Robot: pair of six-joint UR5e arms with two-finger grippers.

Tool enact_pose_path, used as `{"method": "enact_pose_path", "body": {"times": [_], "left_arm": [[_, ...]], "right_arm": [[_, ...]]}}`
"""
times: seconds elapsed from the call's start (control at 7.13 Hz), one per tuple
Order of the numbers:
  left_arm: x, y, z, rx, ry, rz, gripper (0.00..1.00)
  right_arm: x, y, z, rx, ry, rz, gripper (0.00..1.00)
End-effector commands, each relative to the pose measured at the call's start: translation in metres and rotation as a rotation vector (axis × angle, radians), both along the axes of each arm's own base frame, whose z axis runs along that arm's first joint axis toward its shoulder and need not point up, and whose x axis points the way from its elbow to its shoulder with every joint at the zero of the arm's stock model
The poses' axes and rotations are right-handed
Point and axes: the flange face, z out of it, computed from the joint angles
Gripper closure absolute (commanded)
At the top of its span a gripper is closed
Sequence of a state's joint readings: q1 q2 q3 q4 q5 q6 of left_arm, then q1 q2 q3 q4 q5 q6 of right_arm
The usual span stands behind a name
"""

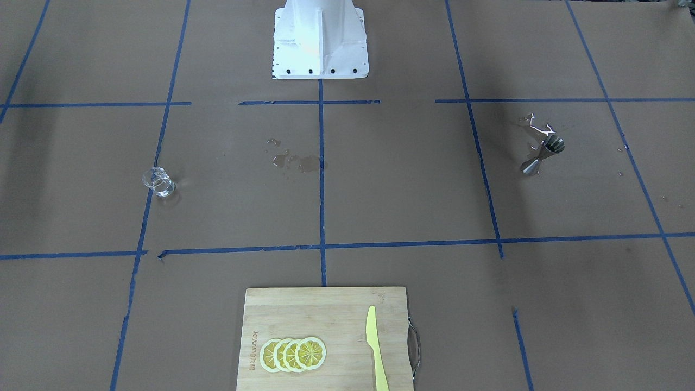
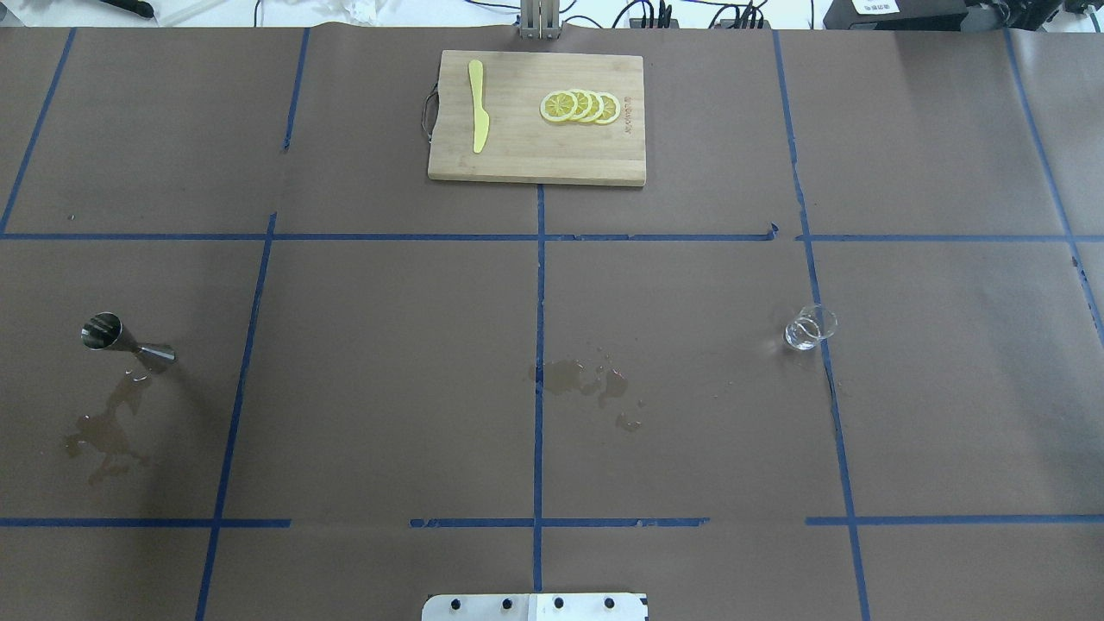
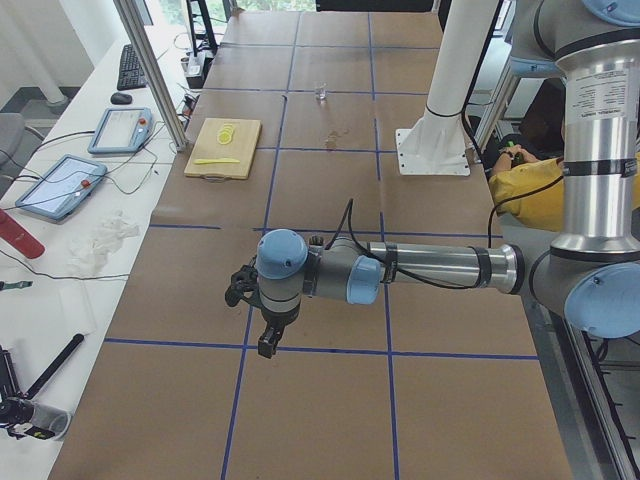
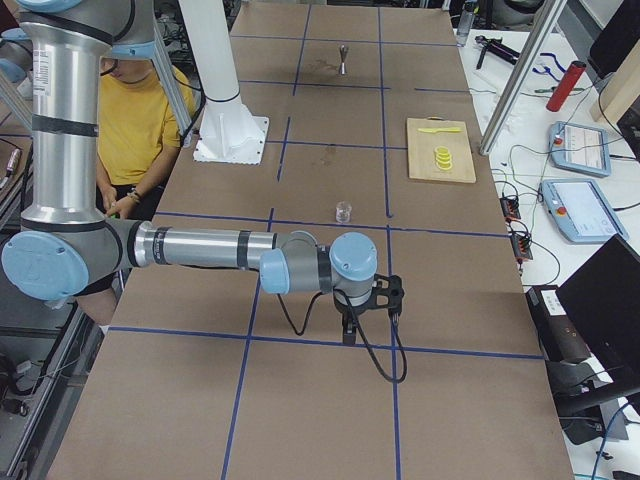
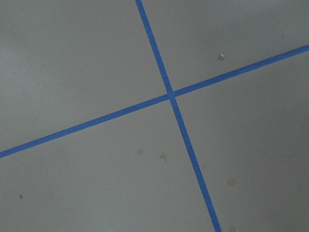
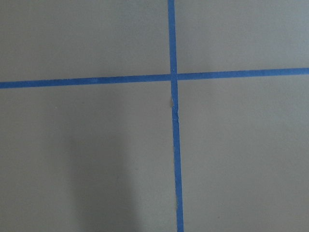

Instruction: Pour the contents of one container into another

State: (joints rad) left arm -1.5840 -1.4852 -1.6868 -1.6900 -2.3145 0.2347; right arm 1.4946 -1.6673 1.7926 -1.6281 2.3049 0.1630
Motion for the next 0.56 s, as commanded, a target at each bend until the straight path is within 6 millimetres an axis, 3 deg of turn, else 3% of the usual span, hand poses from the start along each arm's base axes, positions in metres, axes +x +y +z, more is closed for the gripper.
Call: {"method": "enact_pose_path", "body": {"times": [0.0,0.42], "left_arm": [[0.0004,-0.0011,0.0014,-0.001,0.0,0.002,0.0],[-0.0003,-0.0029,-0.0054,0.015,0.0,0.003,0.0]], "right_arm": [[-0.0031,0.0059,0.0,-0.028,0.003,-0.008,0.0],[-0.0049,0.0108,0.0097,-0.05,-0.024,-0.01,0.0]]}}
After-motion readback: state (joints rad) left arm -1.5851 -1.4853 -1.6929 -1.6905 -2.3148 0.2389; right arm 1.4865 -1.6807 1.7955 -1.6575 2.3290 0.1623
